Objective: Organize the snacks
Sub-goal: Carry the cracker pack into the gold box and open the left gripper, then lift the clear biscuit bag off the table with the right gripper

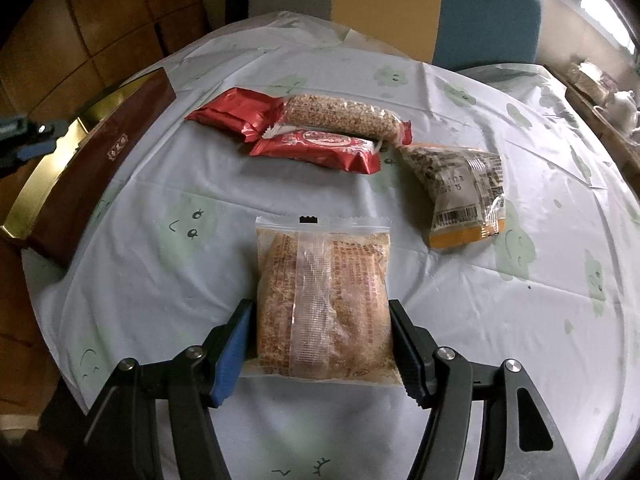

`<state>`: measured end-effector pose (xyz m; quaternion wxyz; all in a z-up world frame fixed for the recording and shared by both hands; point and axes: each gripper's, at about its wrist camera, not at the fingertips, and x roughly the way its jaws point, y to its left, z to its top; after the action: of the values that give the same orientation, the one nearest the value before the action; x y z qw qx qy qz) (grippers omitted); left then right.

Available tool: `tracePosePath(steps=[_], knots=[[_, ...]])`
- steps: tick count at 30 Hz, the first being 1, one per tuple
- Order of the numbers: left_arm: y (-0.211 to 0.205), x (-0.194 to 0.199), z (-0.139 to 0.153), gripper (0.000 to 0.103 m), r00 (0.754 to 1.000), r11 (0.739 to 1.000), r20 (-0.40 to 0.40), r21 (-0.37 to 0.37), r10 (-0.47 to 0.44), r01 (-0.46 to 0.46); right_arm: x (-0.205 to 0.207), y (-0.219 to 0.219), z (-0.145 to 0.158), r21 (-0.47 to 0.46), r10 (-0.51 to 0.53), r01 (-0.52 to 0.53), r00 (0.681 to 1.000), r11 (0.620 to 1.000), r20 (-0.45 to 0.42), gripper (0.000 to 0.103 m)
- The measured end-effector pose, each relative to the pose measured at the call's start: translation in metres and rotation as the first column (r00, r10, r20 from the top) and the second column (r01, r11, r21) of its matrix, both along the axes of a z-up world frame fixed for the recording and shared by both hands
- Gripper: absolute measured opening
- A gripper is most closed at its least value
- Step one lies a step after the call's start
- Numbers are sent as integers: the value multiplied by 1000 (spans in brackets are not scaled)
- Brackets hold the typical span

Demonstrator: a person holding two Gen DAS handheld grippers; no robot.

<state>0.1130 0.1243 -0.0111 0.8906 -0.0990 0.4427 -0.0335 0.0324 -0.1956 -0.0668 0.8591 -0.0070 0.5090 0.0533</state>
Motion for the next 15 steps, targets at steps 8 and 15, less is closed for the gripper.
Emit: tracePosePath(steps=[8, 15], knots=[[-33, -41, 15, 49, 991, 990, 85, 101, -106, 97, -2, 0, 0, -4, -5, 5, 1000, 1000, 7, 66], [-70, -65, 10, 49, 963, 963, 89, 119, -253, 242, -3, 1, 1, -6, -10, 10, 1000, 1000, 15, 66]])
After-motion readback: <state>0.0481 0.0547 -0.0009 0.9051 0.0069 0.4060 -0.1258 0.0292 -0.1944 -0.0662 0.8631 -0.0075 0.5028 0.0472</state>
